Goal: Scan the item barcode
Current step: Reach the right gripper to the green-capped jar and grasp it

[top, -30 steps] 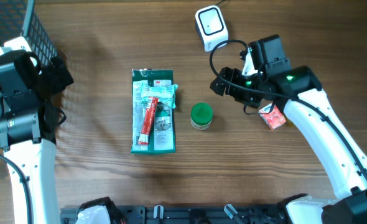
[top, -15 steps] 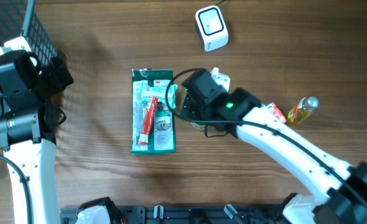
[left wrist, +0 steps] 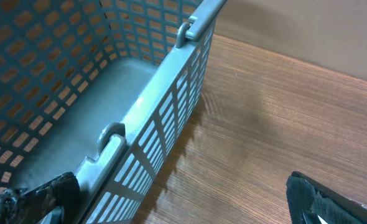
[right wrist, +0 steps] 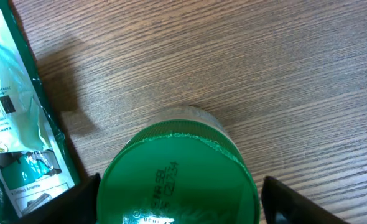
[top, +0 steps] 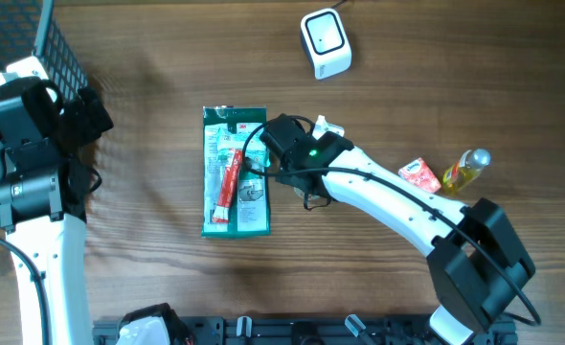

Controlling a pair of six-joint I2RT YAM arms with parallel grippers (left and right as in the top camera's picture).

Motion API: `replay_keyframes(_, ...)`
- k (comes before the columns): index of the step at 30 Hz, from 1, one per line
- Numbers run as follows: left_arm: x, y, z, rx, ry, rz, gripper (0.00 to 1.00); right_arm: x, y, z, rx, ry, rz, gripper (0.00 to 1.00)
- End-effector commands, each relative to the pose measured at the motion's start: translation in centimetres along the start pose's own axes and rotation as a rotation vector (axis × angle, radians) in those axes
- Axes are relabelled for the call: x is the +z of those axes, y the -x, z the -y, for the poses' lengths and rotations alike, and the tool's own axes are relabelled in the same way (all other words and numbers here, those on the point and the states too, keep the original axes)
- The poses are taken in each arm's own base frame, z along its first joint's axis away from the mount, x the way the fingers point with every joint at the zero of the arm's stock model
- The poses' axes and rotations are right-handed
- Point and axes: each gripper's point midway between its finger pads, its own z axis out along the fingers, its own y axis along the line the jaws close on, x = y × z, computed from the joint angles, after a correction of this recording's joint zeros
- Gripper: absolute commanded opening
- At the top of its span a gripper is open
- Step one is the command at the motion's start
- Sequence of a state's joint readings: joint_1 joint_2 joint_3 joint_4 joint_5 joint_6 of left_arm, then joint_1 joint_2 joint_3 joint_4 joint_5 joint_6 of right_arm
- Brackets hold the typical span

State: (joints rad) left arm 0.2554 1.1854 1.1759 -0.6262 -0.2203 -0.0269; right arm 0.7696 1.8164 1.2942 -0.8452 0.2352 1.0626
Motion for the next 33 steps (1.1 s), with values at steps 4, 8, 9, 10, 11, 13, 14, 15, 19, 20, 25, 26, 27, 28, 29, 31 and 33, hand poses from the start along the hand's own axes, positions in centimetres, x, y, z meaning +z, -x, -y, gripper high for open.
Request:
replay_keyframes(4,2.0,-4.4,0.8,-0.015,-0.034,-0.15,1.0,0.4,0.2,0.0,-0.032,-0.016,0.012,0.71)
replay_keyframes(8,2.0,-4.4,0.8,-0.015,-0.033,-0.15,1.0,0.4,-0.3,-0.1,-0.239,-0.007,-0.013,0.66)
replay_keyframes(9,2.0,-4.4,0.8,-0.015,-0.033,-0.15,1.0,0.4,-0.5,0.1,-0.316,-0.012,-0.024,0.61)
replay_keyframes(10,2.0,-4.4,0.8,-0.015,-0.034,-0.15,1.0,0.4,-0.6,0.4,-0.398,-0.021,-0.033,0.6)
replay_keyframes(11,2.0,-4.4,0.8,-0.015,-0.033,-0.15,1.0,0.4,-0.7,0.6,-0.472,-0.028,-0.041,0.59)
replay_keyframes(13,2.0,-4.4,0.8,-0.015,-0.034,-0.15,1.0,0.3,-1.2,1.5,-0.675,-0.05,-0.072,0.57)
replay_keyframes(14,2.0,-4.4,0.8,-0.015,-0.033,-0.15,1.0,0.3,-1.4,1.9,-0.742,-0.062,-0.091,0.57)
replay_keyframes(15,2.0,-4.4,0.8,-0.015,-0.033,-0.15,1.0,0.2,-1.6,2.3,-0.787,-0.072,-0.107,0.62)
replay_keyframes(19,2.0,-4.4,0.8,-0.015,-0.034,-0.15,1.0,0.2,-1.7,2.3,-0.8,-0.071,-0.108,0.73)
replay_keyframes(20,2.0,-4.4,0.8,-0.015,-0.034,-0.15,1.0,0.3,-1.6,2.2,-0.799,-0.067,-0.103,0.73)
replay_keyframes(25,2.0,-4.4,0.8,-0.015,-0.033,-0.15,1.0,0.3,-1.3,1.7,-0.742,-0.056,-0.085,0.92)
replay_keyframes(26,2.0,-4.4,0.8,-0.015,-0.034,-0.15,1.0,0.3,-1.3,1.6,-0.741,-0.053,-0.081,0.95)
replay_keyframes(27,2.0,-4.4,0.8,-0.015,-0.034,-0.15,1.0,0.3,-1.3,1.6,-0.74,-0.051,-0.08,0.99)
replay_keyframes(28,2.0,-4.4,0.8,-0.015,-0.034,-0.15,1.0,0.3,-1.3,1.6,-0.74,-0.051,-0.08,1.0)
replay_keyframes(29,2.0,-4.4,0.8,-0.015,-0.034,-0.15,1.0,0.3,-1.3,1.6,-0.74,-0.05,-0.082,1.0)
replay_keyframes(31,2.0,-4.4,0.8,-0.015,-0.034,-0.15,1.0,0.3,-1.5,1.4,-0.739,-0.035,-0.089,1.0)
replay_keyframes(33,2.0,-4.4,0.8,-0.015,-0.034,-0.15,1.0,0.3,-1.5,1.2,-0.733,-0.026,-0.085,1.0)
